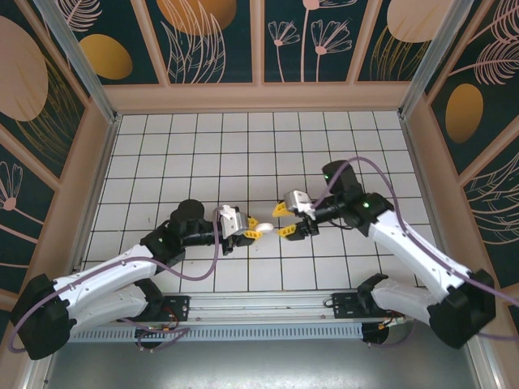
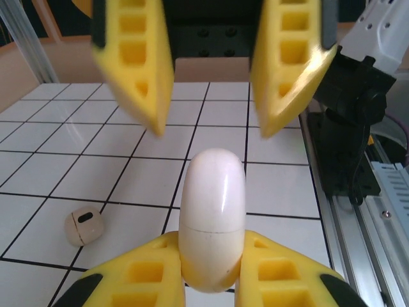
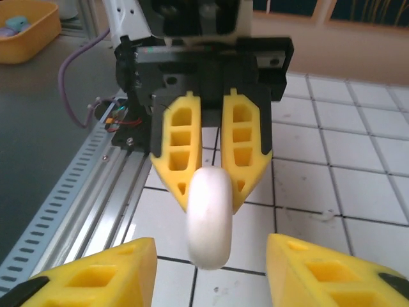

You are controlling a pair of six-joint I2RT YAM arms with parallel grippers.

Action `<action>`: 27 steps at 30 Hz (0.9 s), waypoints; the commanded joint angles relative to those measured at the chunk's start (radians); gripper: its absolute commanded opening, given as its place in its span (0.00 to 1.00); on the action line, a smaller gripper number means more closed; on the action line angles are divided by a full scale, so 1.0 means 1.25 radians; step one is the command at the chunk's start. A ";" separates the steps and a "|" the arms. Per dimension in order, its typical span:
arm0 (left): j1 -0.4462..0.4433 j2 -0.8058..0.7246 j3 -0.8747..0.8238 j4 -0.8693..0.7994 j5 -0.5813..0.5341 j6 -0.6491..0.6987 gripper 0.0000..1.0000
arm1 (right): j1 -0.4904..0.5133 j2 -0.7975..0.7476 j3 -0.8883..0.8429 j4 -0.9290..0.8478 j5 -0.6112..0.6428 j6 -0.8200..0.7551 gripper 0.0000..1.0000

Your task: Insert wireless bluetooth earbuds into charging case

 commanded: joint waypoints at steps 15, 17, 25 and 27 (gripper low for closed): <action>-0.004 -0.006 -0.034 0.174 0.055 -0.071 0.16 | -0.011 -0.008 -0.063 0.212 -0.100 0.159 0.52; -0.003 -0.003 -0.032 0.174 0.055 -0.071 0.15 | -0.006 -0.001 -0.062 0.219 -0.112 0.159 0.51; -0.004 0.011 -0.025 0.186 0.057 -0.078 0.16 | 0.006 0.020 -0.052 0.211 -0.123 0.150 0.43; -0.004 0.010 -0.025 0.189 0.055 -0.081 0.15 | 0.009 0.024 -0.047 0.207 -0.126 0.146 0.43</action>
